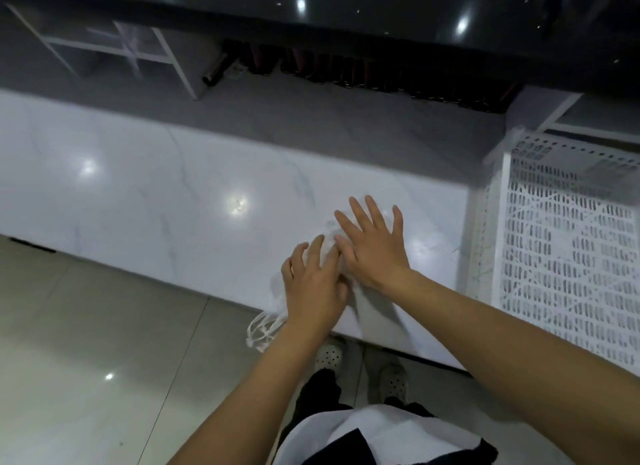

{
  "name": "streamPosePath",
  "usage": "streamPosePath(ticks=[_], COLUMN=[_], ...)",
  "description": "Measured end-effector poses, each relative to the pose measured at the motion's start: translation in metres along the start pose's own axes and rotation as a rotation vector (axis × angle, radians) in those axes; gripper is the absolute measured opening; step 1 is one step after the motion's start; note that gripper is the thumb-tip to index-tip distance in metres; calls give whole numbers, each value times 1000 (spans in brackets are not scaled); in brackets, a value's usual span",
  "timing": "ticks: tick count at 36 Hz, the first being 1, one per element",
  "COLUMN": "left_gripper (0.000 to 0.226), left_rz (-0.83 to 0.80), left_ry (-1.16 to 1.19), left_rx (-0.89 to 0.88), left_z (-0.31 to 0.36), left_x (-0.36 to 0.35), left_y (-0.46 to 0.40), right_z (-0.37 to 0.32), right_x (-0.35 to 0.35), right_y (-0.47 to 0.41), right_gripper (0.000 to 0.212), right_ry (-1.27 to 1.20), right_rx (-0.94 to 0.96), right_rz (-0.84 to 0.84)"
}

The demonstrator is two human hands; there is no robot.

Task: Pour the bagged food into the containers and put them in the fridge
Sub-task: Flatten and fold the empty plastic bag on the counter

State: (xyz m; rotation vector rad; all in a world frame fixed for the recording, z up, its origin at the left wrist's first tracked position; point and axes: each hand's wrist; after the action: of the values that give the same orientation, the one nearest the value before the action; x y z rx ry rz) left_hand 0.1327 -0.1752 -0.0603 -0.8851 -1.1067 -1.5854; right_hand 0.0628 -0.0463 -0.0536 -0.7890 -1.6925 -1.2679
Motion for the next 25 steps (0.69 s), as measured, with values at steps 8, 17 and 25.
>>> streamPosePath(ticks=[8, 17, 25], left_gripper=[71, 76, 70], left_rz=[-149, -124, -163], left_ry=[-73, -65, -87], left_rx=[18, 29, 57], left_z=[-28, -32, -37], left_x=[-25, -32, -28], left_y=[3, 5, 24], right_z=[18, 21, 20], right_x=[-19, -24, -24], right_y=[-22, -32, -34], right_gripper=[57, 62, 68], right_ry=[61, 28, 17], right_rx=[27, 47, 35], right_rz=[-26, 25, 41])
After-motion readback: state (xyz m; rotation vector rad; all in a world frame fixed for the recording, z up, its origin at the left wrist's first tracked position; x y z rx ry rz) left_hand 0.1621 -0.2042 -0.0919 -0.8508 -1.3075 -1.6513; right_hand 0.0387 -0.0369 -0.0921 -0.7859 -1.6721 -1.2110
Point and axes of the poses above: each hand's wrist, its own y-axis away from the middle knuckle, its own x-axis out of the back of the hand, z = x × y, and after that the axes turned 13 degrees about -z, right-handed
